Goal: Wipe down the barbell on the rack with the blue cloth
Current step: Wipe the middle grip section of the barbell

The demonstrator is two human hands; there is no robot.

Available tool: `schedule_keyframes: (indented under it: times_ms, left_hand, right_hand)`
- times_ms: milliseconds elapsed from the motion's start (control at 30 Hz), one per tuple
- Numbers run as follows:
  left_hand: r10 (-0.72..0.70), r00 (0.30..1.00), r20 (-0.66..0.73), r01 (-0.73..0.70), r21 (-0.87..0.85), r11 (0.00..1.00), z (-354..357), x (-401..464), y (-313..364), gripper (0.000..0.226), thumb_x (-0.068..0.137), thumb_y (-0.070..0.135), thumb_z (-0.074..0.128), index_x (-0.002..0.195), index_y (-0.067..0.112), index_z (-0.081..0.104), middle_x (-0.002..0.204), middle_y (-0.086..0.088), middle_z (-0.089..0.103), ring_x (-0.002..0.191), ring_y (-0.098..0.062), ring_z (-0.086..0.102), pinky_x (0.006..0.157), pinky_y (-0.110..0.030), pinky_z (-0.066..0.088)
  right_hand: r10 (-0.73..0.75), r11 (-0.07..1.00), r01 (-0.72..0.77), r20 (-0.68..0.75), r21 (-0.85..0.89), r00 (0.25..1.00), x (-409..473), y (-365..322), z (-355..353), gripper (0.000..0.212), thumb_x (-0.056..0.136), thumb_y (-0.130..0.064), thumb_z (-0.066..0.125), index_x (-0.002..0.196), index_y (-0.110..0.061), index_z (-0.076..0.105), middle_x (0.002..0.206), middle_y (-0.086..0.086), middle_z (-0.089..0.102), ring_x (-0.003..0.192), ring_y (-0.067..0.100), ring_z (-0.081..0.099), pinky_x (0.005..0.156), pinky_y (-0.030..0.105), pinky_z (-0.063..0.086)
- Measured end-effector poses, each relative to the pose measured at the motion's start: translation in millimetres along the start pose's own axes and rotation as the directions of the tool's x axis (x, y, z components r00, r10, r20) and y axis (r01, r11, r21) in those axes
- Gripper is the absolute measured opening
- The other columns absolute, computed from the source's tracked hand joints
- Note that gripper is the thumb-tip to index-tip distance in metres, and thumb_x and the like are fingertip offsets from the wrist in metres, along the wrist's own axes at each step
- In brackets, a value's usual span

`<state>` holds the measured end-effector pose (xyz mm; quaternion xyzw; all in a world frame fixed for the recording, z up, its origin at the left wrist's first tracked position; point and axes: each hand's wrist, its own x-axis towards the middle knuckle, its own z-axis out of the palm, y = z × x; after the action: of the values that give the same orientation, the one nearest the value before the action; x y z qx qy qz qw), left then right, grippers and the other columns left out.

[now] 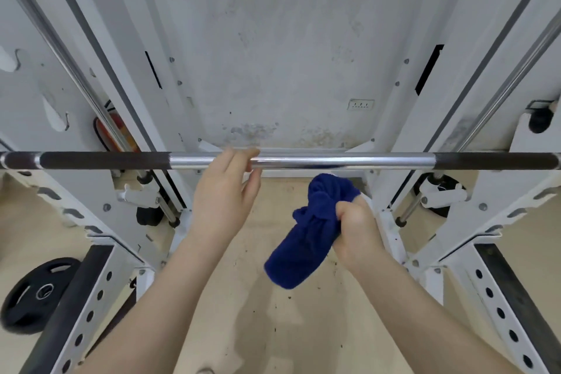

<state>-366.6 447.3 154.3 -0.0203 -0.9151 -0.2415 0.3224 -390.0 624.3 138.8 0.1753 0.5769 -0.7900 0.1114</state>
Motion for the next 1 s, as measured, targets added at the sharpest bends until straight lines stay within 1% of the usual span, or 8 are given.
schedule_keyframes:
  times_ms: [133, 267, 367, 500, 600, 700, 900, 1000]
  left_hand:
    - [0.042, 0.997, -0.070, -0.035, 0.100, 0.994, 6.0, -13.1, -6.0, 0.022, 0.083, 0.020, 0.056, 0.099, 0.008, 0.064, 0.080, -0.007, 0.057, 0.069, -0.017, 0.050, 0.055, -0.028, 0.040]
    - [0.004, 0.996, -0.085, 0.029, 0.391, 0.920, 12.4, -10.7, -16.2, 0.038, 0.070, 0.018, 0.078, 0.106, 0.013, 0.066, 0.092, -0.013, 0.060, 0.086, -0.027, 0.045, 0.064, -0.036, 0.040]
    - [-0.023, 0.995, -0.094, 0.064, 0.461, 0.885, 14.9, -5.2, -21.6, 0.034, 0.066, 0.023, 0.081, 0.096, 0.015, 0.067, 0.094, -0.011, 0.060, 0.091, -0.024, 0.035, 0.069, -0.038, 0.041]
    - [0.031, 0.992, -0.126, 0.030, 0.458, 0.888, 18.0, 1.4, -25.9, 0.020, 0.067, 0.020, 0.075, 0.082, 0.013, 0.066, 0.089, -0.011, 0.060, 0.091, -0.025, 0.036, 0.070, -0.038, 0.033]
    - [0.057, 0.989, -0.137, 0.013, 0.461, 0.887, 20.1, 6.8, -28.3, 0.021, 0.061, 0.013, 0.078, 0.075, 0.010, 0.063, 0.087, -0.012, 0.060, 0.088, -0.025, 0.035, 0.071, -0.033, 0.024]
    - [0.054, 0.988, -0.146, 0.014, 0.426, 0.905, 20.5, 11.3, -28.7, 0.024, 0.060, 0.012, 0.081, 0.072, 0.009, 0.061, 0.087, -0.012, 0.060, 0.088, -0.025, 0.035, 0.071, -0.034, 0.026]
    - [0.053, 0.994, -0.099, -0.015, 0.353, 0.936, 19.8, 14.5, -33.5, 0.020, 0.063, 0.008, 0.077, 0.071, 0.008, 0.058, 0.085, -0.011, 0.060, 0.087, -0.024, 0.036, 0.070, -0.035, 0.030]
    - [0.061, 0.995, -0.085, -0.029, 0.331, 0.943, 18.7, 14.5, -36.3, 0.019, 0.064, 0.008, 0.076, 0.071, 0.008, 0.059, 0.085, -0.011, 0.060, 0.087, -0.023, 0.036, 0.070, -0.033, 0.027]
  right_hand:
    - [-0.449, 0.795, 0.465, 0.136, -0.389, 0.883, -18.5, -7.7, 0.9, 0.033, 0.089, 0.007, 0.040, 0.074, -0.023, 0.041, 0.066, -0.001, 0.045, 0.060, 0.004, 0.045, 0.054, 0.013, 0.036]
    - [-0.696, 0.149, 0.714, 0.440, -0.684, 0.567, -1.0, -24.6, 37.8, 0.015, 0.083, 0.003, 0.049, 0.075, -0.010, 0.052, 0.064, 0.003, 0.050, 0.058, 0.012, 0.047, 0.051, 0.020, 0.033]
    - [-0.554, -0.227, 0.733, 0.704, -0.641, 0.444, 23.6, -11.1, 58.7, 0.011, 0.068, -0.005, 0.052, 0.074, -0.007, 0.061, 0.067, 0.008, 0.061, 0.059, 0.024, 0.057, 0.053, 0.027, 0.036]
    - [-0.509, -0.314, 0.657, 0.705, -0.686, 0.494, 41.4, -13.8, 74.4, 0.015, 0.085, -0.017, 0.039, 0.082, -0.012, 0.052, 0.078, 0.006, 0.060, 0.065, 0.029, 0.057, 0.054, 0.031, 0.036]
    - [-0.366, -0.055, 0.503, 0.486, -0.863, 0.794, 51.2, -44.4, 84.5, 0.030, 0.092, -0.027, 0.034, 0.064, -0.017, 0.037, 0.077, 0.001, 0.049, 0.075, 0.025, 0.049, 0.066, 0.031, 0.037]
    - [-0.265, 0.106, 0.400, 0.362, -0.910, 0.894, 57.6, -58.2, 88.8, 0.035, 0.093, -0.031, 0.032, 0.059, -0.022, 0.035, 0.085, 0.005, 0.053, 0.082, 0.027, 0.052, 0.071, 0.031, 0.038]
    - [-0.661, -0.447, 0.433, 0.615, -0.783, 0.430, 38.3, 16.0, 55.8, 0.026, 0.084, -0.030, 0.045, 0.085, -0.010, 0.062, 0.081, 0.010, 0.063, 0.073, 0.030, 0.059, 0.072, 0.039, 0.043]
    - [-0.731, -0.363, 0.433, 0.540, -0.825, 0.417, 41.3, 25.9, 58.7, 0.022, 0.074, -0.023, 0.041, 0.070, -0.012, 0.060, 0.064, 0.004, 0.059, 0.055, 0.024, 0.055, 0.054, 0.031, 0.040]
